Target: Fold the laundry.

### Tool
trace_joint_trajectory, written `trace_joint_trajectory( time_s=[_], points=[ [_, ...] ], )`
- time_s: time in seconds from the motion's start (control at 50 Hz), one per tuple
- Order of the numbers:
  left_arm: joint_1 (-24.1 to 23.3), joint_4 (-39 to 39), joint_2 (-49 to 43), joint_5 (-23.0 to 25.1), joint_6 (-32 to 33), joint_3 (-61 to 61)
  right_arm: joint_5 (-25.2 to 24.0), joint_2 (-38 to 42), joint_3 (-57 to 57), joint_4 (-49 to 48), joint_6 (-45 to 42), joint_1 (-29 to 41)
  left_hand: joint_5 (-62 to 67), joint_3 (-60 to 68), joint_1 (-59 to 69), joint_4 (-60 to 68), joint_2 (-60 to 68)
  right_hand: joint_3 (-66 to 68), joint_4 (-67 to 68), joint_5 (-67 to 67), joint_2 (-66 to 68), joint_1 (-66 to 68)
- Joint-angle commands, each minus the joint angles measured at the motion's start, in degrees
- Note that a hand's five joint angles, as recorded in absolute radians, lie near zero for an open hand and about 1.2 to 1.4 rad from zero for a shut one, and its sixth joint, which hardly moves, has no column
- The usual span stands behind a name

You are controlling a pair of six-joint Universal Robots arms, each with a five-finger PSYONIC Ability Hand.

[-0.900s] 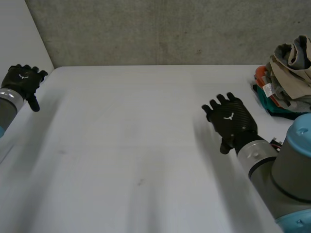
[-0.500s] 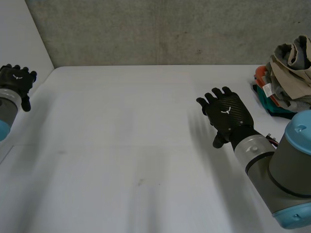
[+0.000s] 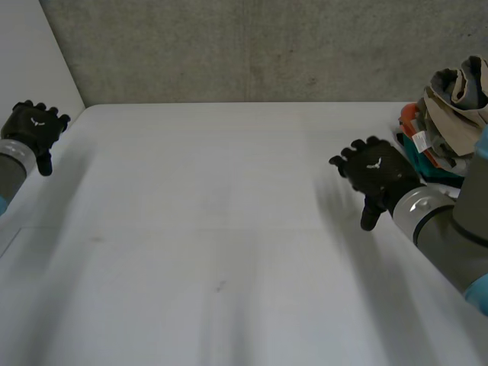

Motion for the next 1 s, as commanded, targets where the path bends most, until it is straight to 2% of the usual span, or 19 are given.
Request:
trace_joint_trajectory(
  time_s=[0.02,0.1,0.16,0.18,0.24,0.42,0.56,1.0],
  points=[
    [-9.29,-5.81,11.10,-2.00,-18.11,-4.96,0.10,-2.66,-3.57,-1.62,7.72,-1.66,-2.86,-2.20,0.43,-1.22,-1.60,-1.77,-2.09,-2.65,-1.80,-2.06],
    [-17.89,-11.96,21.28,-5.24,-33.55,-11.27,-0.25,-4.76,-5.41,0.04,17.72,-2.54,-2.86,-2.20,0.43,-1.22,-1.60,-1.77,-2.09,-2.65,-1.80,-2.06],
    [-21.86,-13.55,27.88,-7.70,-40.08,-14.63,-0.34,-5.73,-6.20,2.42,22.22,-2.63,-2.86,-2.20,0.43,-1.22,-1.60,-1.77,-2.09,-2.65,-1.80,-2.06],
    [-24.05,-13.99,32.60,-9.63,-43.58,-16.90,-0.34,-6.43,-6.64,4.17,24.07,-2.71,-2.86,-2.20,0.43,-1.22,-1.60,-1.77,-2.09,-2.65,-1.80,-2.06],
    [-28.09,-13.04,39.13,-12.53,-46.34,-20.68,-0.42,-7.58,-7.08,6.72,24.61,-3.06,-2.86,-2.20,0.43,-1.22,-1.60,-1.77,-2.09,-2.65,-1.80,-2.06],
    [-28.99,-11.80,40.65,-16.50,-38.09,-25.18,0.01,-8.37,-6.47,7.87,23.73,-2.54,-2.86,-2.20,0.43,-1.22,-1.60,-1.77,-2.09,-2.65,-1.80,-2.06],
    [-28.55,-11.80,40.65,-20.10,-37.11,-25.89,0.98,-8.90,-5.77,5.86,24.52,-2.54,-2.86,-2.20,0.43,-1.22,-1.60,-1.77,-2.09,-2.65,-1.80,-2.06],
    [-25.83,-11.80,41.62,-17.64,-37.47,-27.38,1.95,-10.40,-4.54,3.66,24.35,-2.27,-2.86,-2.20,0.43,-1.22,-1.60,-1.77,-2.09,-2.65,-1.80,-2.06]
  ],
)
